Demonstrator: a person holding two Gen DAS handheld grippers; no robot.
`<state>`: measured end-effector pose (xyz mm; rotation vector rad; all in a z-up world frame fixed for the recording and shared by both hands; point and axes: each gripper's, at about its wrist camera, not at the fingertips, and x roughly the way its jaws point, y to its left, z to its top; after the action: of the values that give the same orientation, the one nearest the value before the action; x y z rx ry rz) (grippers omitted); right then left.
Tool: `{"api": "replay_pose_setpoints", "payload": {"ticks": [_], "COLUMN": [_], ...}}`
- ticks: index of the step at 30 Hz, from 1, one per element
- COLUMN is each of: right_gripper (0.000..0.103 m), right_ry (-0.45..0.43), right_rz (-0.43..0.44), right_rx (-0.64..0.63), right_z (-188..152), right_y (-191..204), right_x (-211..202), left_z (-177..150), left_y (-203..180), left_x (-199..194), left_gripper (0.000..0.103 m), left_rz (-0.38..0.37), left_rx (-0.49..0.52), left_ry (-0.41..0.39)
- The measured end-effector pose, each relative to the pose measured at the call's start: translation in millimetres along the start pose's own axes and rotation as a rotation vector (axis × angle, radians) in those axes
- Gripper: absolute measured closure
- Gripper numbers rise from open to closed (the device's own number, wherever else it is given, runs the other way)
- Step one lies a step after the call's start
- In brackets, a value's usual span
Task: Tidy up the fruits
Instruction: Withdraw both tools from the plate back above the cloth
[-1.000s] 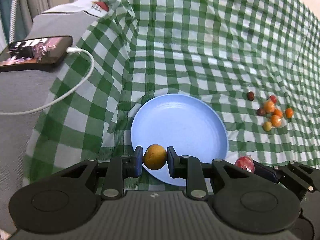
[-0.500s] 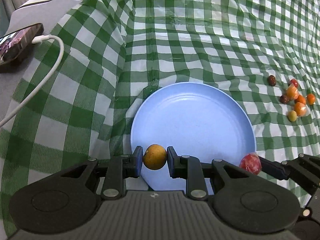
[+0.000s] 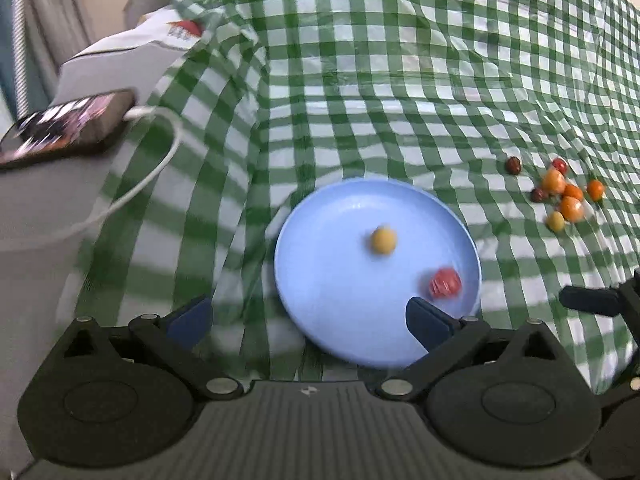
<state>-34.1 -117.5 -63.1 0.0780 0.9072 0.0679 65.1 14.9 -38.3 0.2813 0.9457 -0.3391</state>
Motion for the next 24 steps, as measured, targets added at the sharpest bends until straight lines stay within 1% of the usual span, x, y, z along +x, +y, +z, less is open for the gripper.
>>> {"api": "replay_pose_setpoints", "payload": {"ticks": [4, 6, 9, 12, 17, 24], "right_gripper": [0.004, 0.003, 0.003, 0.003, 0.002, 0.001], "right_ry": [0.017, -0.001, -0.043, -0.078, -0.113, -0.153], "right_rz": [0.022, 0.024, 0.002, -0.015, -0.034, -0.046], "right_rx": [0.015, 0.012, -0.001, 0.014, 0.032, 0.039], "right_z": [-20.7, -26.8, -29.7, -29.9, -37.4, -43.7], "right_y": [8.0, 12.6, 17.1, 16.8, 17.7, 21.4], "right_x": [-24.1, -34.4, -47.6, -59.5, -76.8, -91.9], "left_z": [-27.6, -36.9, -49.2, -52.5, -55.3, -60.9], "left_y": [6.1, 8.9, 10.9, 9.0, 0.0, -7.9], "left_x": [-29.4, -41.7, -57.9, -70.0, -90.8, -108.2], "left_gripper": [0.000, 0.000, 0.000, 0.000, 0.000, 0.000], "left_rz": [0.012, 0.018, 0.030, 0.033, 0.043, 0.046], "left_rx": [-0.033, -0.049, -0.067, -0.074, -0.056, -0.042], "left_ry": [0.008, 0.001, -0.013, -0.037, -0.094, -0.121]}}
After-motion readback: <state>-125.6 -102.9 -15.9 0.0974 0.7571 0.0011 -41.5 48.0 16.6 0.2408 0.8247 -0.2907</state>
